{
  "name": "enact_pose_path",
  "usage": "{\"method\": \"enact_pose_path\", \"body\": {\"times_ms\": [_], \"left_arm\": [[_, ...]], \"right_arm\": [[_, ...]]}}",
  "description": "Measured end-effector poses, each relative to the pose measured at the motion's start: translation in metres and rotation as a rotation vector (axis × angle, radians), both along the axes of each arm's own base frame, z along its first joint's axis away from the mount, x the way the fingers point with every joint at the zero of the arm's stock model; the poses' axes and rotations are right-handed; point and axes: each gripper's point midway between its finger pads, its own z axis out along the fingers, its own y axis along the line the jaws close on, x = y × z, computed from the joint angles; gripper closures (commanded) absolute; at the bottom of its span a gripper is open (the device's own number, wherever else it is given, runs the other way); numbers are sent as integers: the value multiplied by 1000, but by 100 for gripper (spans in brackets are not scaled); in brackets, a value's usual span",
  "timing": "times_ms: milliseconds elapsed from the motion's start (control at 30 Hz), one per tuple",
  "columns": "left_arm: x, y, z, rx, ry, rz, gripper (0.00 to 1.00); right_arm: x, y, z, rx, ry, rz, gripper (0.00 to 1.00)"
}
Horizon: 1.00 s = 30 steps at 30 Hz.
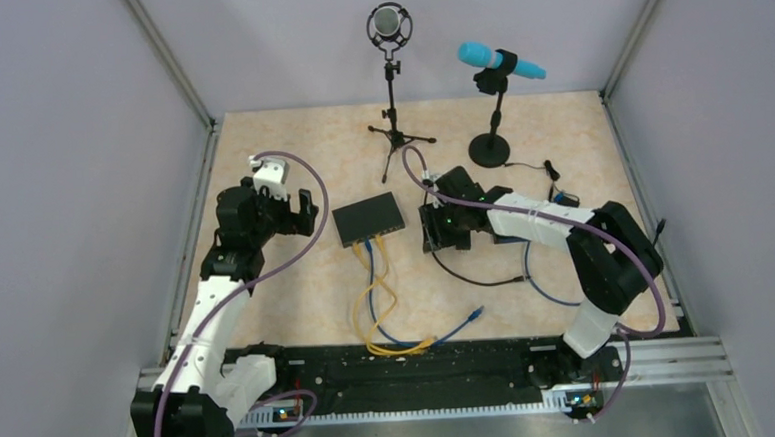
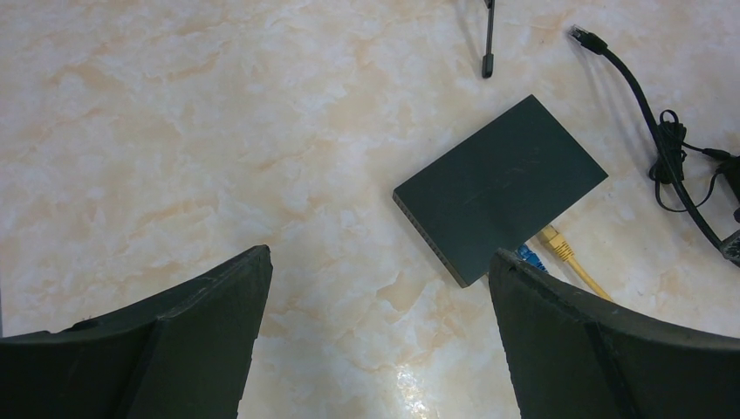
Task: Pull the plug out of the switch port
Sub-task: Move the connector to the center of the board.
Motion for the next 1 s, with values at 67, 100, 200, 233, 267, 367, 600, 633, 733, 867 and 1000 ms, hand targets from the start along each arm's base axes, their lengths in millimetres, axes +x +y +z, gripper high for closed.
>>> {"method": "enact_pose_path", "body": {"times_ms": [67, 100, 200, 233, 267, 367, 600, 633, 733, 867, 1000], "left_arm": [[0, 0, 0, 0, 0, -1, 1], [0, 0, 0, 1, 0, -1, 1], [0, 0, 0, 3, -1, -2, 1], [0, 0, 0, 3, -1, -2, 1], [0, 0, 0, 3, -1, -2, 1], [0, 0, 0, 3, -1, -2, 1], [0, 0, 0, 3, 1, -3, 1], [0, 0, -1, 3, 3, -2, 1], [0, 0, -2, 3, 6, -2, 1], [0, 0, -4, 2, 13, -4, 1], [-1, -4, -3, -5, 13, -22, 1]], "right_arm": [[-3, -3, -11, -21, 23, -6, 58], [-4, -4, -13, -24, 28, -9, 58], [-3, 0, -14, -14, 26, -16, 62], [-2, 2, -14, -12, 24, -14, 65], [-3, 4, -17, -12, 27, -11, 68], [-10, 10, -28, -24, 55, -7, 74], [-11, 19, -32, -26, 72, -52, 97], [-6, 21, -29, -23, 63, -69, 98], [12, 29, -18, -11, 25, -118, 98], [35, 41, -7, 9, -10, -179, 97], [42, 45, -18, -3, 9, -214, 75]]}}
